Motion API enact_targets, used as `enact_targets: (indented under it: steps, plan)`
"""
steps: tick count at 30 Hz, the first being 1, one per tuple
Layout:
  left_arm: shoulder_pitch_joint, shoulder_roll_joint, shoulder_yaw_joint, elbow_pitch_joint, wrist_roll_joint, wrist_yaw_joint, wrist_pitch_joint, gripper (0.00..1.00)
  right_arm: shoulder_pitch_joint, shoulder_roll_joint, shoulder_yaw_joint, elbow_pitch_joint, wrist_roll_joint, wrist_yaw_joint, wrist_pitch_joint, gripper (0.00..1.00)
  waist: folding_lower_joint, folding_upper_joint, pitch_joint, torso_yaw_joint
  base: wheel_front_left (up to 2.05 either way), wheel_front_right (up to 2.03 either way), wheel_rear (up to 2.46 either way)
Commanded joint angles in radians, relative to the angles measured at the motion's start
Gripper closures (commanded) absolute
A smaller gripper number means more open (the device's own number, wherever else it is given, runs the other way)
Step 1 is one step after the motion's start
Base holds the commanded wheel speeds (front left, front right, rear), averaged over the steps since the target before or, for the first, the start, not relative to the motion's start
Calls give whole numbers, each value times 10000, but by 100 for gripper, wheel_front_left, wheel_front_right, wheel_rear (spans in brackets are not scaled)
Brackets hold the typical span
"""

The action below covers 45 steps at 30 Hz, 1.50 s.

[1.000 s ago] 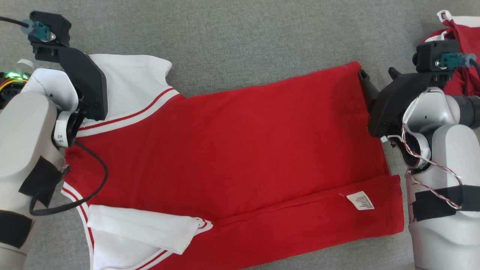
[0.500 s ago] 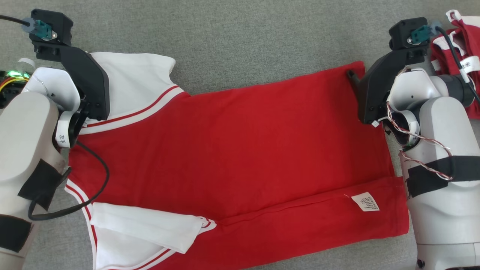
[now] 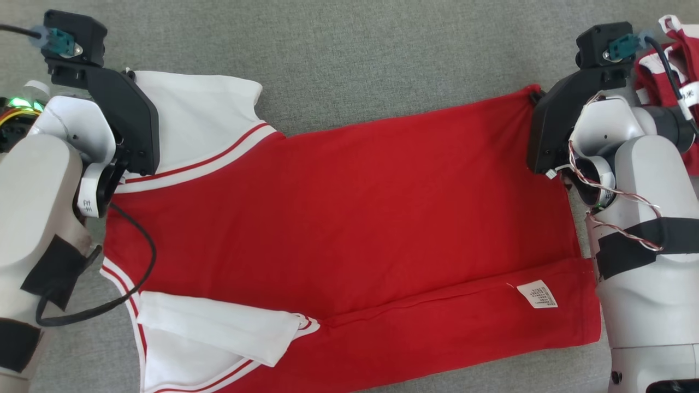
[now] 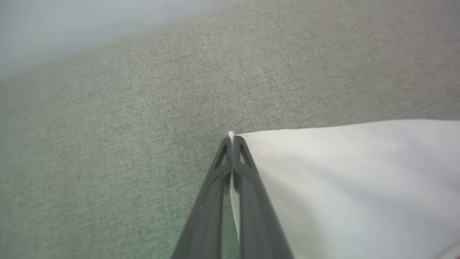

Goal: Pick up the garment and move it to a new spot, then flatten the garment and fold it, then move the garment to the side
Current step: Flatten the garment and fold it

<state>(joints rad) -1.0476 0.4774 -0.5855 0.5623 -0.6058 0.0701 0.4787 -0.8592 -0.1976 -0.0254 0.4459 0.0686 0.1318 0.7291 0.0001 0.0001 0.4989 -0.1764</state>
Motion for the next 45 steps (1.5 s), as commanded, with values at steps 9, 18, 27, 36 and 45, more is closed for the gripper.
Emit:
enact_targets:
  steps: [9,18,27,36,45]
  plan:
    - [559,130,72,-638,86,-614,-1861,100,611,-16,-513,-300,-228,-28,-1337,100,-1,-1,-603,472,0,0,0]
    - [1492,-228,374,-1025,-452,-940,-3657,100,1437,108,-963,-549,-368,-28,-1715,100,-1,-1,-1473,981,0,0,0]
    - [4767,-373,844,-3553,-1743,-555,-4660,100,3738,36,-1722,-2071,244,-28,-1642,100,-1,-1,-2576,1549,0,0,0]
    - [7731,-322,982,-5856,-2263,470,-5142,100,5904,408,-2741,-3663,184,-28,-1198,100,-1,-1,-3002,1969,0,0,0]
    - [9576,-576,883,-6726,-2922,893,-5298,100,7176,806,-3270,-4575,206,-28,-647,100,-1,-1,-3420,2085,0,0,0]
